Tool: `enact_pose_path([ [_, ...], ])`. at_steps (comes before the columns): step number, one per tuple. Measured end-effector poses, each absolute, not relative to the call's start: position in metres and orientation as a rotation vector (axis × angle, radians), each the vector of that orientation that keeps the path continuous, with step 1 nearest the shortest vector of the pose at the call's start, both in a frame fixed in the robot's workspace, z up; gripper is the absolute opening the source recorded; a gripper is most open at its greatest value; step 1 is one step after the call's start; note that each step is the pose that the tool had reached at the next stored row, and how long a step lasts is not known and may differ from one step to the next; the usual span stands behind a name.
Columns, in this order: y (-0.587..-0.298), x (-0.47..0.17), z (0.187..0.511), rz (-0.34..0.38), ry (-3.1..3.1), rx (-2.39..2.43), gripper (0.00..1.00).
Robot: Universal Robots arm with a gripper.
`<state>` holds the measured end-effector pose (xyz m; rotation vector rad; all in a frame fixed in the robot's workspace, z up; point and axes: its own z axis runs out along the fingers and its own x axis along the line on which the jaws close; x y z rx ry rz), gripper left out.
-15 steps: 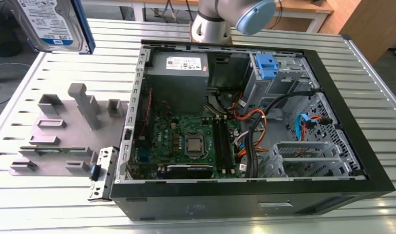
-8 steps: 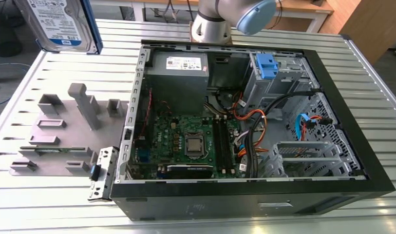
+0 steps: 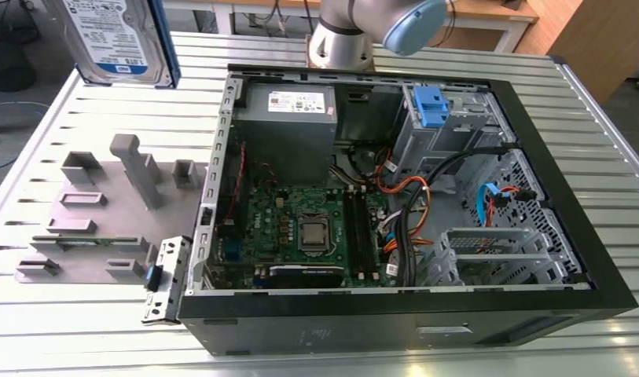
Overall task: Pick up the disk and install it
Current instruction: 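Pick up the disk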
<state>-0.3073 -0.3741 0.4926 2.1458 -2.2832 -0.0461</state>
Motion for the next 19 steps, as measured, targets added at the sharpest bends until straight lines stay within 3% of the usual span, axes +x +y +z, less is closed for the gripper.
enact_pose_path([
  [19,-0.374,-0.265,0.493,-0.046,-2.283,2.146,0.35],
])
